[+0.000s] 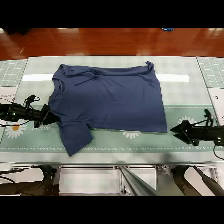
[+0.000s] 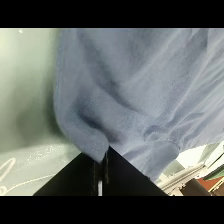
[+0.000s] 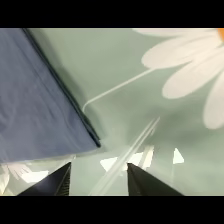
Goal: Fold the shirts.
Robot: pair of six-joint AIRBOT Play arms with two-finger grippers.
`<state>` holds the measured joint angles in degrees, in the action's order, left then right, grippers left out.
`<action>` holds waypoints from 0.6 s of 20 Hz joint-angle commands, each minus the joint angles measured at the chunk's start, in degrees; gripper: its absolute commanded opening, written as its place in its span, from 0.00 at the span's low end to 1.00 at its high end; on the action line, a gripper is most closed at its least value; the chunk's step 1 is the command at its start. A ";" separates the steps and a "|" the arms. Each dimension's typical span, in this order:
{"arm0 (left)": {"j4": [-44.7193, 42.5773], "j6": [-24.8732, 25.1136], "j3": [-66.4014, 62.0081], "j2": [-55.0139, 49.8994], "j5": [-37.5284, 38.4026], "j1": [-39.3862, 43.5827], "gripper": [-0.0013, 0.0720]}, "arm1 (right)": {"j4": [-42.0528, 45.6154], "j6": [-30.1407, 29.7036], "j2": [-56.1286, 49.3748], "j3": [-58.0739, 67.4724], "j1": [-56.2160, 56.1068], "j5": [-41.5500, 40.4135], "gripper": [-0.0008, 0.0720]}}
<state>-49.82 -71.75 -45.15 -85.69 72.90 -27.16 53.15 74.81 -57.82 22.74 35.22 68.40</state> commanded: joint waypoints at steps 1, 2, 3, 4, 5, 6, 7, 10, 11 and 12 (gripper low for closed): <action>0.17 0.15 -0.07 0.07 0.17 0.04 0.06 | -6.91 -3.37 -7.30 0.39 -4.09 -3.76 0.57; 0.24 0.15 -0.07 0.07 0.11 0.09 0.06 | -9.49 -4.52 -8.94 1.11 -5.18 -5.38 0.57; 0.35 0.15 -0.07 0.07 -0.15 0.11 0.06 | -11.15 -4.98 -10.71 2.32 -6.75 -6.99 0.57; 0.42 0.15 -0.07 0.07 -0.52 0.15 0.06 | -12.07 -5.46 -12.39 3.69 -8.76 -8.11 0.57; 0.57 0.15 -0.07 0.07 -0.83 0.24 0.06 | -12.50 -5.40 -14.25 5.44 -10.93 -9.09 0.56; 0.72 0.15 -0.07 0.07 -0.87 0.44 0.06 | -12.81 -5.05 -15.78 7.39 -12.94 -9.31 0.40; 1.40 0.17 -0.07 0.09 -0.83 0.52 0.06 | -13.20 -5.09 -16.59 9.16 -14.62 -9.03 0.13; 4.42 0.74 -0.24 1.42 -0.85 0.46 0.06 | -13.09 -5.75 -16.70 14.78 -16.87 -4.76 0.04; 6.10 1.62 -0.76 2.40 -0.50 0.35 0.06 | -13.07 -5.81 -16.48 17.16 -16.83 -2.01 0.04; 8.85 2.69 -1.79 3.87 -0.04 0.26 0.06 | -12.57 -5.73 -15.58 19.82 -16.83 -0.11 0.04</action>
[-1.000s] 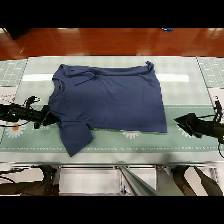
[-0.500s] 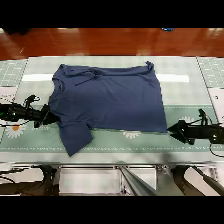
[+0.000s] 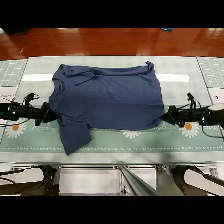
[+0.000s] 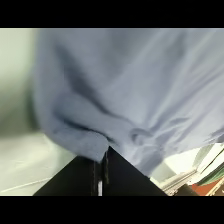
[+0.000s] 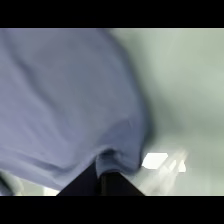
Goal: Fold the shirts.
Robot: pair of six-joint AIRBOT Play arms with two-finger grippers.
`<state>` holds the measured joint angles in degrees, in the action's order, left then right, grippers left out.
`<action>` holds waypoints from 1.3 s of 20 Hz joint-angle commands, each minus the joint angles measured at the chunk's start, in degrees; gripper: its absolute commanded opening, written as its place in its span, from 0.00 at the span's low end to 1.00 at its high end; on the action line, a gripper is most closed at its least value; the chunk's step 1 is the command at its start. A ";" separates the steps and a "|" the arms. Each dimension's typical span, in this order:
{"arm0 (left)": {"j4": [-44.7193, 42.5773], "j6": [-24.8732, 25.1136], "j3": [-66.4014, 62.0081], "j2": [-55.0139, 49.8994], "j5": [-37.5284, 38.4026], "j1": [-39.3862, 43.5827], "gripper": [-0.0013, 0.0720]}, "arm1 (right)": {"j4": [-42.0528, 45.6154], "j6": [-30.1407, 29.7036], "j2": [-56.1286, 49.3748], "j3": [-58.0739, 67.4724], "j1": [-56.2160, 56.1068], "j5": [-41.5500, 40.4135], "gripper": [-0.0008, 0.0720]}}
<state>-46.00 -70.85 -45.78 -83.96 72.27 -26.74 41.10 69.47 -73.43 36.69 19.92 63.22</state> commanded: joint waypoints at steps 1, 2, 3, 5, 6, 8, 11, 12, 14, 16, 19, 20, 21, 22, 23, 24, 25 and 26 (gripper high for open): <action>8.94 2.99 -2.91 4.02 1.25 -0.13 0.06 | 0.37 0.09 1.29 8.92 -1.53 6.10 0.04; 14.60 4.90 -5.09 6.16 1.79 -0.15 0.06 | 1.68 1.25 2.89 13.09 -1.53 6.36 0.04; 21.51 6.69 -7.56 8.63 1.81 -0.13 0.06 | 3.04 2.60 4.28 17.79 -1.53 6.62 0.04; 35.65 8.59 -14.53 13.68 0.68 0.00 0.06 | 4.02 4.11 6.58 29.53 -1.53 7.15 0.04; 38.97 8.63 -18.71 15.67 -0.50 0.31 0.06 | 4.02 4.61 7.56 36.06 -1.53 7.06 0.04; 39.23 8.00 -28.92 19.02 -2.73 0.83 0.06 | 4.07 4.87 8.90 49.18 -1.53 7.08 0.04; 31.01 1.90 -44.81 22.43 -4.61 0.70 0.06 | 8.22 6.84 10.84 67.12 -1.53 7.13 0.04; 25.51 -0.72 -49.57 23.43 -4.76 0.70 0.06 | 10.34 7.54 11.78 72.17 -1.53 7.13 0.04; 15.23 -5.05 -57.59 26.05 -4.74 0.70 0.06 | 15.78 9.20 14.49 78.88 -1.53 7.15 0.04; 8.90 -6.86 -62.51 29.57 -4.70 0.70 0.06 | 21.81 10.43 18.86 80.54 -1.53 7.21 0.04; 1.64 -6.86 -63.58 37.57 -1.49 0.70 0.06 | 31.21 13.14 25.14 80.19 -1.53 13.05 0.04; -1.22 -7.17 -63.56 40.17 -1.66 0.72 0.06 | 33.66 13.29 27.17 79.62 -1.53 14.86 0.04; -4.20 -8.52 -63.56 43.08 -2.67 0.98 0.06 | 35.67 13.79 29.11 78.71 -1.53 16.13 0.04; -7.56 -9.53 -63.56 45.68 -3.48 1.81 0.06 | 38.01 14.80 31.30 77.48 -1.53 17.38 0.04; -11.08 -10.40 -63.56 48.26 -3.48 3.06 0.06 | 38.84 15.08 33.18 76.22 -1.53 18.32 0.04; -14.69 -11.63 -63.56 50.34 -3.19 4.57 0.06 | 39.08 15.04 35.19 74.49 -1.57 18.64 0.04; -18.40 -13.44 -63.45 52.30 -2.62 6.32 0.06 | 39.06 15.02 37.07 72.48 -1.57 18.88 0.04; -21.92 -15.02 -63.14 53.88 -2.16 7.78 0.06 | 38.99 15.04 38.47 70.62 -1.57 19.30 0.04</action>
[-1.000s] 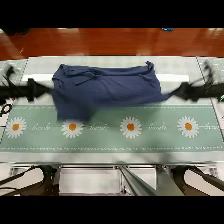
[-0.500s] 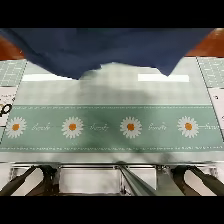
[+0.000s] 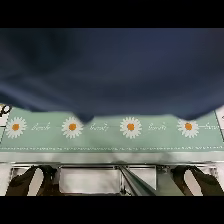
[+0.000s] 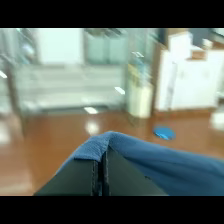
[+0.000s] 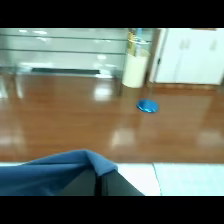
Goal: Fold the shirts.
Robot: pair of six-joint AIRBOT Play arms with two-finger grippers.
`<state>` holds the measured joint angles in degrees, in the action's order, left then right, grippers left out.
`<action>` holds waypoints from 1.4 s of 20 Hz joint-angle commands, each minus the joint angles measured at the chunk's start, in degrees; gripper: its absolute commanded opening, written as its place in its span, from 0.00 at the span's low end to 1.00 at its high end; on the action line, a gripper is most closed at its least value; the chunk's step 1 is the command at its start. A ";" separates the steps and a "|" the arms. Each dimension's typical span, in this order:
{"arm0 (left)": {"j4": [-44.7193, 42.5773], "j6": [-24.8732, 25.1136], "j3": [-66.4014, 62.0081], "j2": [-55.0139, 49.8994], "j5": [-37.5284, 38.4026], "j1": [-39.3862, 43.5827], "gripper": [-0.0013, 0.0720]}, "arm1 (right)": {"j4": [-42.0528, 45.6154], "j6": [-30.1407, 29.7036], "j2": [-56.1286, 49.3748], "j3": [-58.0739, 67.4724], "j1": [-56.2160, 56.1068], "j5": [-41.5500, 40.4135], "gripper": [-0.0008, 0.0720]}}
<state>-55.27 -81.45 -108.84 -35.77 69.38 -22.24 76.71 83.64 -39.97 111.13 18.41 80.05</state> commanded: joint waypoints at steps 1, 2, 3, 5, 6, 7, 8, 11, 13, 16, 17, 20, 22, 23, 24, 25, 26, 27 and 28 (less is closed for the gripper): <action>-15.74 -6.01 0.13 6.67 1.60 4.17 0.06 | 3.28 1.01 6.25 -6.08 -0.07 2.75 0.04; -18.21 -7.43 0.15 7.02 3.08 4.68 0.06 | 3.30 1.22 7.10 -8.26 -0.07 2.73 0.04; -19.19 -8.17 0.35 6.91 4.42 4.76 0.06 | 3.23 1.27 7.48 -10.43 -0.07 2.75 0.04; -19.12 -8.63 3.89 6.51 4.63 4.74 0.06 | 1.70 1.25 7.13 -14.49 -0.02 2.54 0.04; -19.10 -9.86 7.08 6.14 4.66 4.74 0.06 | 0.11 1.18 6.45 -16.85 -0.02 2.27 0.04; -18.69 -9.92 10.84 5.79 4.70 4.74 0.06 | -1.60 0.74 5.57 -18.97 -0.02 2.32 0.04; -17.62 -9.92 15.21 5.33 4.59 4.76 0.06 | -3.72 -0.20 4.11 -21.40 -0.02 2.69 0.04; -13.64 -9.42 30.36 1.95 1.05 4.76 0.06 | -8.76 -2.34 -1.90 -28.11 -0.07 1.03 0.04; -8.57 -7.32 39.39 -2.78 -6.32 4.79 0.06 | -15.12 -5.99 -8.85 -31.91 -0.07 -2.16 0.04; -4.24 -4.94 45.59 -15.69 -18.64 6.62 0.06 | -22.62 -10.36 -24.02 -32.74 -0.07 -9.03 0.04; -4.04 -4.94 45.24 -21.14 -22.01 7.61 0.06 | -25.09 -11.02 -29.29 -32.50 -0.07 -11.78 0.04; -3.91 -7.45 39.47 -40.00 -29.03 10.25 0.06 | -36.28 -15.67 -45.22 -29.81 -0.31 -18.56 0.04; -3.58 -7.56 31.45 -51.60 -28.81 11.96 0.06 | -38.53 -15.96 -54.97 -24.17 -1.79 -20.17 0.04; -3.58 -7.82 27.08 -56.54 -28.63 12.66 0.06 | -38.58 -14.95 -59.30 -20.68 -2.93 -20.39 0.04; -3.58 -9.01 23.32 -60.41 -28.30 13.18 0.06 | -38.51 -12.35 -63.52 -16.87 -4.04 -20.33 0.04; -3.56 -10.49 19.82 -63.91 -27.71 13.68 0.06 | -38.38 -9.60 -66.99 -13.62 -4.81 -20.26 0.04; -3.61 -12.09 17.20 -66.34 -26.49 14.03 0.06 | -38.38 -7.85 -69.77 -10.97 -5.51 -20.00 0.04; -3.58 -12.55 15.28 -68.17 -24.94 14.29 0.06 | -38.38 -6.67 -71.93 -9.20 -6.21 -19.89 0.04; -3.65 -12.50 14.36 -69.07 -23.52 14.40 0.06 | -38.38 -6.21 -73.16 -8.52 -6.69 -19.56 0.04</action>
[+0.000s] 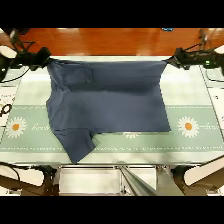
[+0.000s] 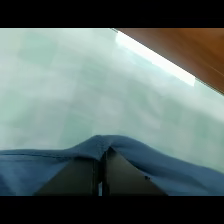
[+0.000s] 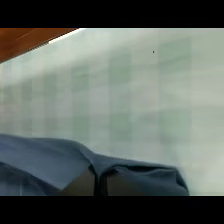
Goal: Fold the shirts.
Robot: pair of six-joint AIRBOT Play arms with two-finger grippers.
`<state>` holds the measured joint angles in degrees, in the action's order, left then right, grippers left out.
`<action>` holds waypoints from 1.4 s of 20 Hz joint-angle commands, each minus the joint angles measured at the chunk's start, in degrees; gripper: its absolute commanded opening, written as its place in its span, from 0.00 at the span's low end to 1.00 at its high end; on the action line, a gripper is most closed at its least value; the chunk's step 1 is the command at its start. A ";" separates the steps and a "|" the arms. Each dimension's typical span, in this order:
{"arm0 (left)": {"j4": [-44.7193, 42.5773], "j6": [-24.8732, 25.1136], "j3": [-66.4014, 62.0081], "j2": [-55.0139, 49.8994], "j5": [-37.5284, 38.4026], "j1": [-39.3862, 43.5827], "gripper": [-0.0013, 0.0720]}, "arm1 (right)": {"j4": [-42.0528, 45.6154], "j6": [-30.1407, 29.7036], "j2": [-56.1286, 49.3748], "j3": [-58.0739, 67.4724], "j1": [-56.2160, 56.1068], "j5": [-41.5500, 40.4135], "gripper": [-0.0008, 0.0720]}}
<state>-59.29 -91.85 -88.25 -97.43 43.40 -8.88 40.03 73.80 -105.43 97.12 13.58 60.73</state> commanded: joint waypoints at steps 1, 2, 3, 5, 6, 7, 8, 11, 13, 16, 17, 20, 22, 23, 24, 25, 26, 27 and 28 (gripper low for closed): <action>0.22 -2.03 -6.29 -7.63 3.69 0.94 0.06 | -1.66 3.63 -8.35 5.49 -2.05 0.37 0.04; -0.59 -1.60 -6.29 -7.63 5.81 0.66 0.06 | -1.42 3.61 -8.57 5.49 -2.14 1.40 0.04; -2.38 -1.68 -6.29 -7.58 8.79 0.11 0.06 | -0.37 3.82 -8.46 5.49 -2.10 2.58 0.04; -2.80 -1.62 -6.29 -7.34 14.56 -1.66 0.06 | -0.07 4.59 -7.82 5.51 -1.05 5.68 0.04; -2.69 -0.17 -6.29 -7.02 17.16 -2.47 0.06 | 0.04 4.63 -7.32 5.49 -0.28 7.61 0.04; -2.73 2.64 -6.29 -6.54 20.04 -3.04 0.06 | 0.02 4.61 -6.82 5.51 0.52 9.53 0.04; -2.86 4.61 -6.29 -6.19 22.49 -3.54 0.06 | 0.37 4.59 -6.34 5.49 1.40 11.54 0.04; -2.86 7.85 -6.23 -6.29 30.32 -3.98 0.06 | 5.79 6.40 -5.84 5.49 2.78 16.63 0.04; -3.15 8.74 -6.23 -6.62 34.10 -3.98 0.06 | 13.18 7.08 -5.97 5.46 1.66 20.59 0.04; -7.67 8.68 -6.23 -6.69 37.99 -4.00 0.06 | 21.40 7.19 -6.21 5.46 -0.83 23.63 0.04; -8.28 8.68 -6.23 -6.86 39.43 -3.93 0.06 | 22.88 7.23 -6.21 5.49 -1.44 23.67 0.04; -8.28 8.68 -5.14 -7.02 41.51 -3.96 0.06 | 24.28 8.48 -6.21 5.49 -1.90 23.78 0.04; -8.26 8.70 -4.72 -7.28 42.40 -3.93 0.06 | 24.98 8.55 -6.21 5.46 -1.90 24.70 0.04; -8.24 8.70 -4.57 -7.41 42.75 -3.89 0.06 | 25.09 8.52 -6.21 5.46 -1.90 25.11 0.04; -8.26 8.72 -4.57 -7.58 43.10 -3.82 0.06 | 24.96 8.55 -6.21 5.46 -1.92 25.24 0.04; -8.26 8.70 -4.57 -7.67 43.21 -3.82 0.06 | 24.98 8.55 -6.21 5.46 -1.90 25.24 0.04; -8.26 8.70 -4.57 -7.67 43.21 -3.82 0.06 | 24.98 8.55 -6.21 5.46 -1.90 25.24 0.04; -8.24 8.70 -4.57 -7.67 43.41 -3.82 0.06 | 24.85 8.59 -6.21 5.46 -1.92 25.24 0.04; -8.24 8.70 -4.57 -7.67 43.91 -3.82 0.06 | 24.65 8.63 -6.21 5.46 -1.92 25.31 0.04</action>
<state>-67.33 -83.18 -92.90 -104.99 85.76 -12.73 64.31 82.17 -111.59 102.54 11.77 85.54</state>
